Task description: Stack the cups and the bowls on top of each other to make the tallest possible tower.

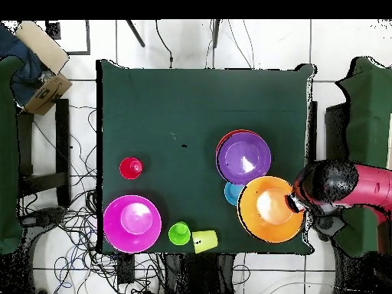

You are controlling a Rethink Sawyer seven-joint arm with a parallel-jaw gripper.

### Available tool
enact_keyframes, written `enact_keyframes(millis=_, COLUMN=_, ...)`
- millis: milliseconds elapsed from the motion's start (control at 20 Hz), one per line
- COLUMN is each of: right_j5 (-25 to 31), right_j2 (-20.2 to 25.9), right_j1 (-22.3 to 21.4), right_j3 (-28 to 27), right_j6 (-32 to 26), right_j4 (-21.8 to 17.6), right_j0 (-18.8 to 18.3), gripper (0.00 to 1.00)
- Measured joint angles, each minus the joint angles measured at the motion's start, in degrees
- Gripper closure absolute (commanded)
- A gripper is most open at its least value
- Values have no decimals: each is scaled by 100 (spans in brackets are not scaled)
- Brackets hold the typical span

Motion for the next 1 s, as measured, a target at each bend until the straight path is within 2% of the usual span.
enact_keyframes(millis=450, right_j5=549, right_j2=2, right_j1=-217, right_j3=-176, right_j6=0, right_j4=96, right_j0=67, gripper=100)
enact_keyframes(millis=650, right_j5=557, right_j2=36, right_j1=-334, right_j3=-180, right_j6=0, right_j4=526, right_j0=3, gripper=100)
enact_keyframes(millis=850, right_j5=557, right_j2=50, right_j1=-436, right_j3=-259, right_j6=0, right_j4=1115, right_j0=-17, gripper=100)
enact_keyframes(millis=1000, right_j5=557, right_j2=51, right_j1=-450, right_j3=-294, right_j6=0, right_j4=1257, right_j0=15, gripper=100)
